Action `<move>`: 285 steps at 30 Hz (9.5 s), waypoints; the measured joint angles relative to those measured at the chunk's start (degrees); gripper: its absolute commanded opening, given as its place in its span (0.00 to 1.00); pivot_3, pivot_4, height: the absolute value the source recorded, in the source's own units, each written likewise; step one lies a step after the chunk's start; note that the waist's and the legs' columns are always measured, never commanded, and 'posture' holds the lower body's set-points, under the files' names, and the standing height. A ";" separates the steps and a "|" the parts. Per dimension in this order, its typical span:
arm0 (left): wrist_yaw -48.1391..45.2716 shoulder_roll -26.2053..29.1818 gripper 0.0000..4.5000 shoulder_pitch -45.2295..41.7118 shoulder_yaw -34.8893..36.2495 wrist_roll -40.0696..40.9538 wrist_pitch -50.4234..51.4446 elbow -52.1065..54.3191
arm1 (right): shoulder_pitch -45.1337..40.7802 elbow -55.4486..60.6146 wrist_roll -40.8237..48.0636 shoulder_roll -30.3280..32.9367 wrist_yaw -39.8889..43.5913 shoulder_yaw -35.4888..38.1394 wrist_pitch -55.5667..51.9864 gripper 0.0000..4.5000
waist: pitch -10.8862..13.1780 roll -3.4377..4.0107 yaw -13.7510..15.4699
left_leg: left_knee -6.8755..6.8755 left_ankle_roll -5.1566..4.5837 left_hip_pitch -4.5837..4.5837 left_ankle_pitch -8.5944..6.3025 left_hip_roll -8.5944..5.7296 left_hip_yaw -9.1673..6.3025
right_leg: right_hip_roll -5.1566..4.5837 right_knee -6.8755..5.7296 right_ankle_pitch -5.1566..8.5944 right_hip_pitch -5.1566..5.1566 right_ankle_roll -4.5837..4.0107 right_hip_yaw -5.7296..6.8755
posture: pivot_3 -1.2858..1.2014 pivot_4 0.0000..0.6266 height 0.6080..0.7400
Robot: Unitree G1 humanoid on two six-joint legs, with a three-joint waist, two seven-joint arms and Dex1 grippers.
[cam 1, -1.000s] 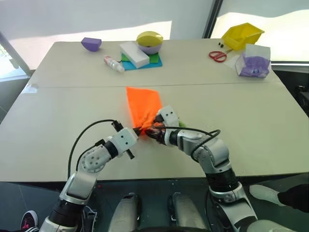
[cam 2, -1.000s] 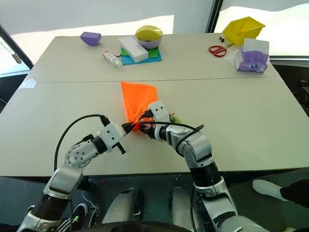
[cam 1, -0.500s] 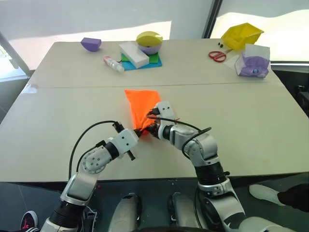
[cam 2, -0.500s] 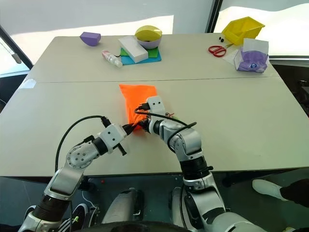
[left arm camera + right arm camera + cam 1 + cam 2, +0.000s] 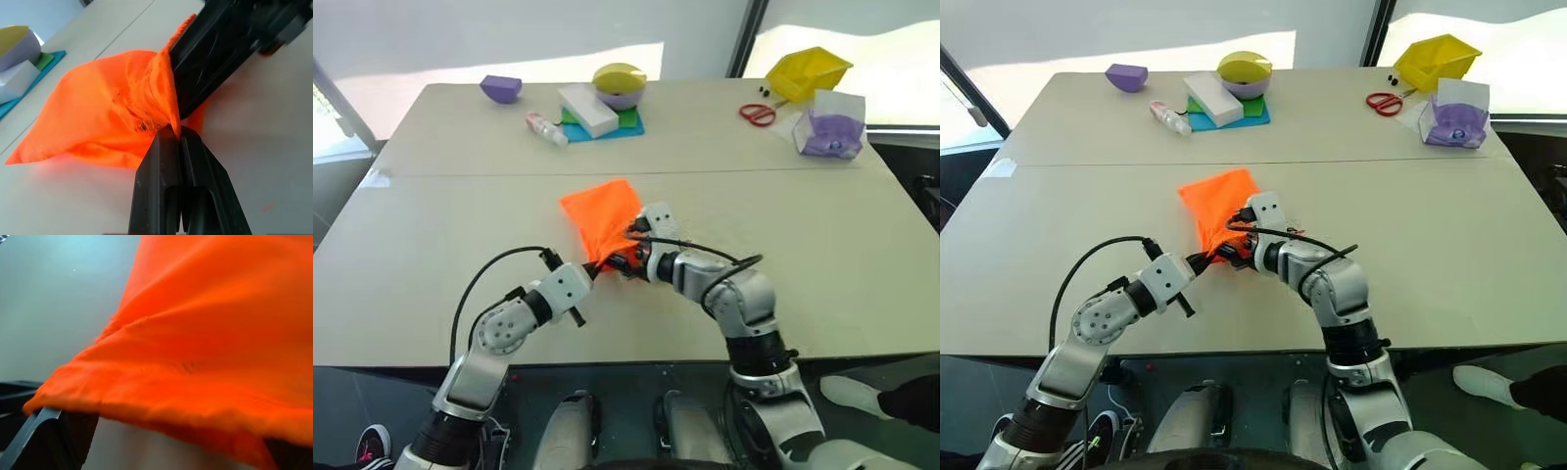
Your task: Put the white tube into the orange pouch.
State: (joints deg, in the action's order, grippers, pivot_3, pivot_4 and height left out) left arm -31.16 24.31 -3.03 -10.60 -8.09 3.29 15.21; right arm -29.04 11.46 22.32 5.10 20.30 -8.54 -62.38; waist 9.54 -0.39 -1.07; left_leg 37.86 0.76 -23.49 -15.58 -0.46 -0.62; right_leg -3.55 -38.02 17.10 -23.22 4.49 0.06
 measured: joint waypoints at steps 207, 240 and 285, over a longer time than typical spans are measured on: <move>-18.70 -4.10 0.48 -22.41 -3.74 14.53 4.03 -19.08 | 8.87 -6.44 -13.44 29.47 27.07 -4.41 36.97 0.32 | 0.06 -0.06 0.49 | 0.31 -0.20 0.15 0.14 -0.07 0.05 | 0.06 0.02 -0.24 0.41 0.27 0.03 | 0.52 0.24 1.00; -17.10 -10.34 0.48 -27.14 -3.84 14.01 0.98 -25.95 | 4.50 -3.44 11.56 27.42 24.66 15.90 14.06 0.01 | 0.07 -0.07 0.47 | 0.28 -0.20 0.10 0.14 -0.07 0.05 | 0.04 0.07 -0.25 0.37 0.27 0.03 | 0.52 0.24 1.00; -27.73 -12.45 0.01 -39.75 -6.20 10.22 -2.48 -47.56 | 3.66 1.00 12.68 27.56 22.91 14.34 15.25 0.00 | 0.10 -0.12 0.42 | 0.29 -0.21 0.11 0.14 -0.07 0.06 | 0.15 0.02 -0.25 0.35 0.29 0.05 | 0.52 0.24 1.00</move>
State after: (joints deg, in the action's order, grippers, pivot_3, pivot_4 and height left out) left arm -58.88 11.86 -42.77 -16.80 2.13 0.81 -32.34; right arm -25.39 12.46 35.00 32.66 43.21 5.80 -47.14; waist 9.64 -0.51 -0.65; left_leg 38.14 0.56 -23.38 -15.44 -0.53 -0.56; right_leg -3.40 -38.00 16.85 -22.87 4.77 0.12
